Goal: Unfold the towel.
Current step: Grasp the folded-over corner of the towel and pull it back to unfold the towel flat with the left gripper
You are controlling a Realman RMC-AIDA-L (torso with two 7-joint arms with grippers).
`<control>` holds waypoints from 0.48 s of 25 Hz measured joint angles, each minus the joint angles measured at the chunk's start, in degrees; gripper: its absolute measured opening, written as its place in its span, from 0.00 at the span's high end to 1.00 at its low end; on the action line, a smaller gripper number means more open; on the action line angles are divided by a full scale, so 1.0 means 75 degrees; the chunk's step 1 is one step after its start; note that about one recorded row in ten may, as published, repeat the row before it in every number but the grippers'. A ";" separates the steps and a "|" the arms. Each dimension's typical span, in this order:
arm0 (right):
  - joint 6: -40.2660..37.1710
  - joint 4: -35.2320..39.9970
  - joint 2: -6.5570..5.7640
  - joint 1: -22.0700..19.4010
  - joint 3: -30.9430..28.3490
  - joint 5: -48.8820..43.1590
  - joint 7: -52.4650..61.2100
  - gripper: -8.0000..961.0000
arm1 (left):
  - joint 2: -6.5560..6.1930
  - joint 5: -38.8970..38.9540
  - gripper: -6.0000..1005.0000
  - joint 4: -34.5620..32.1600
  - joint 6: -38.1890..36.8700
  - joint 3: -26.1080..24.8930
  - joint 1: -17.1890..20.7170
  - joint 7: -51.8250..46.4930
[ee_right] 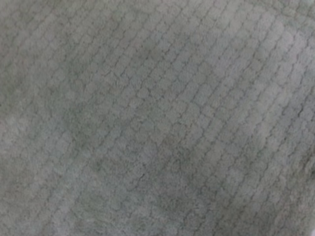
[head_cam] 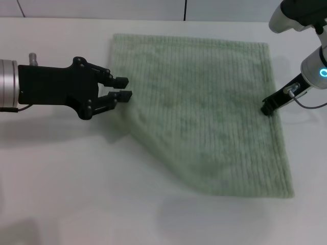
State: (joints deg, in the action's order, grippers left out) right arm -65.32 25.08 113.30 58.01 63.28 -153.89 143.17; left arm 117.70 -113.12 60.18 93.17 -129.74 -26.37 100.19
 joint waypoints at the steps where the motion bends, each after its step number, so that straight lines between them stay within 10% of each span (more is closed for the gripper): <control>1: 0.0000 -0.0002 -0.0001 0.0000 0.0000 0.0000 0.0000 0.99 | 0.0008 -0.0062 0.78 -0.0005 -0.0063 0.0001 -0.0011 -0.0026; 5: -0.0001 -0.0005 -0.0002 0.0000 0.0000 0.0000 0.0000 0.99 | 0.0016 -0.0101 0.77 -0.0025 -0.0122 -0.0026 -0.0027 -0.0057; 12: -0.0004 -0.0005 -0.0003 0.0000 0.0000 0.0000 0.0000 0.99 | 0.0021 0.0111 0.46 -0.0054 -0.0137 -0.0195 -0.0032 -0.0023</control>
State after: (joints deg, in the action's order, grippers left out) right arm -65.35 25.05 113.29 58.01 63.28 -153.89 143.17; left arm 117.86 -112.29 59.77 92.14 -131.21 -26.61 100.02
